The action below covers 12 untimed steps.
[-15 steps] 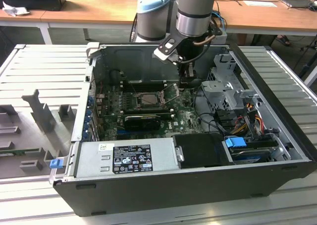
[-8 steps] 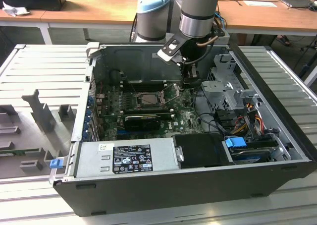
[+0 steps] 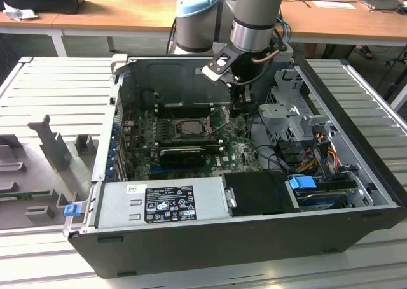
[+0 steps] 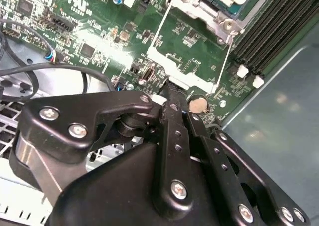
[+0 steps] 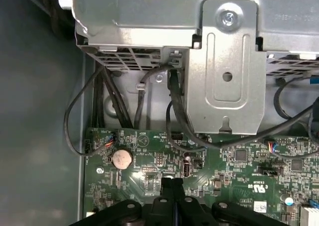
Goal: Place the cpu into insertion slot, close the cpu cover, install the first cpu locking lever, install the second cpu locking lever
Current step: 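Close the cpu cover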
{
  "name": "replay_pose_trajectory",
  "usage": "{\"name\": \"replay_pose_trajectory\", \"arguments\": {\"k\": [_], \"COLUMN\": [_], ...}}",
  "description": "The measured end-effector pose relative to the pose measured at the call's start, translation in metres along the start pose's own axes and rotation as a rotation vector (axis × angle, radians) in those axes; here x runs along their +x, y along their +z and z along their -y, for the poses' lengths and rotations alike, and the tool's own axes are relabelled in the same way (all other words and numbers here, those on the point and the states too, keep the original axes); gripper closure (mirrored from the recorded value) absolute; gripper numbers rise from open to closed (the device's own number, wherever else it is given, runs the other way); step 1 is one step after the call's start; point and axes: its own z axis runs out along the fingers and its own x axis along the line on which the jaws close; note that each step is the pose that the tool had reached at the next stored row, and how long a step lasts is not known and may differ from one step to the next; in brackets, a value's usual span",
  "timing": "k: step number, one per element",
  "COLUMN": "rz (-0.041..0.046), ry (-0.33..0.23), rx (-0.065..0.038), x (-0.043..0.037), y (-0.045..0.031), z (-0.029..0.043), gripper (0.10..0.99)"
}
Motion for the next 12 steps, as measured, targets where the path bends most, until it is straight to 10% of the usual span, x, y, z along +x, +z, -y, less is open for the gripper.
{"name": "replay_pose_trajectory", "arguments": {"k": [12], "rz": [-0.0003], "ry": [0.000], "rx": [0.008], "x": [0.0007], "y": [-0.0004], "z": [0.0211], "gripper": [0.980]}}
